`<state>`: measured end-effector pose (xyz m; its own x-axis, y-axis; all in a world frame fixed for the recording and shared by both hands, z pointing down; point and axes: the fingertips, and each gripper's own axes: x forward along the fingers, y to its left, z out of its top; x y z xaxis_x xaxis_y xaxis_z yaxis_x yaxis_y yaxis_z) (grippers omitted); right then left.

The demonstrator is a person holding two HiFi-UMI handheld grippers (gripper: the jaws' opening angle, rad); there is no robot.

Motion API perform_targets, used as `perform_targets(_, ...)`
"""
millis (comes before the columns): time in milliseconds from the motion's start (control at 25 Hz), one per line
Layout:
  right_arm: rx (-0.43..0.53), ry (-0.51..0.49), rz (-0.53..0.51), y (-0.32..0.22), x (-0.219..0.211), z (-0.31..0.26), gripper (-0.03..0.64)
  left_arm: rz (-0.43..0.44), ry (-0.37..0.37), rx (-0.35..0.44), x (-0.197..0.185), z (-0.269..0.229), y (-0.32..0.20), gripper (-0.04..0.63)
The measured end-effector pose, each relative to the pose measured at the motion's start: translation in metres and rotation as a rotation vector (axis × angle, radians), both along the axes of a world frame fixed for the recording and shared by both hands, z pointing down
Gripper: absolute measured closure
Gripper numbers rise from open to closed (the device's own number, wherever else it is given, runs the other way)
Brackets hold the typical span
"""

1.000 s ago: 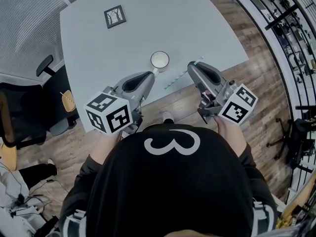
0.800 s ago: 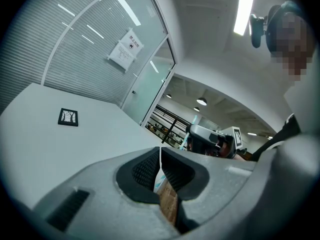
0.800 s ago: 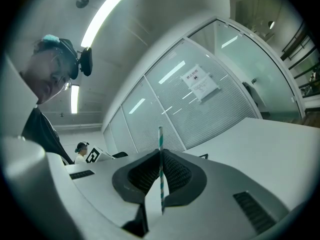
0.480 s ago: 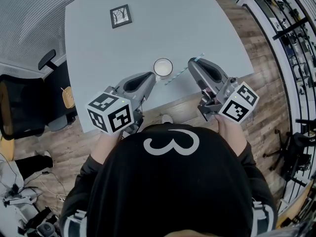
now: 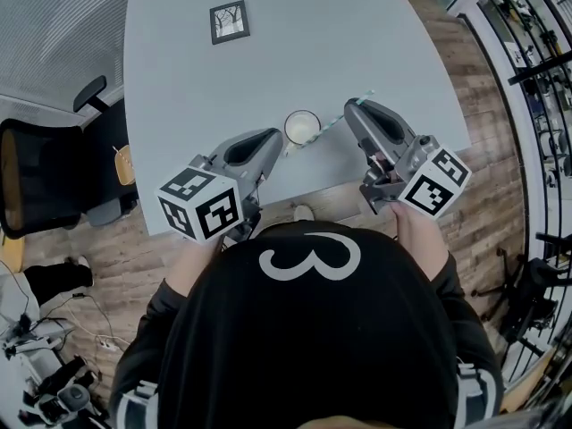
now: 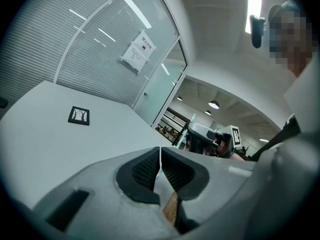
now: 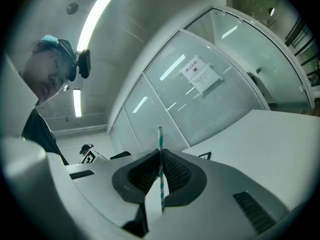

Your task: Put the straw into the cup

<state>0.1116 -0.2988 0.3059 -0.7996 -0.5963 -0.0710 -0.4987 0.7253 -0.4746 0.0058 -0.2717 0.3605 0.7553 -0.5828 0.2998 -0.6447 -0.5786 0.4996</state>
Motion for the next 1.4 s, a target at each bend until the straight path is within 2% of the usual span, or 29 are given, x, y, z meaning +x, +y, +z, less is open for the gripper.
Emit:
perform_targets(520, -0.063, 0.021, -0.019, -0.039, -0.005, 0.036, 0.591, -0.063, 0.002, -0.062, -0.015, 0.028, -0.023, 0.572)
perform_targets(1400, -0.13, 0.116, -0.032, -0.049, -0.015, 0.09, 0.591, -0.095, 0.013, -0.102, -0.023, 0.052, -0.031, 0.572)
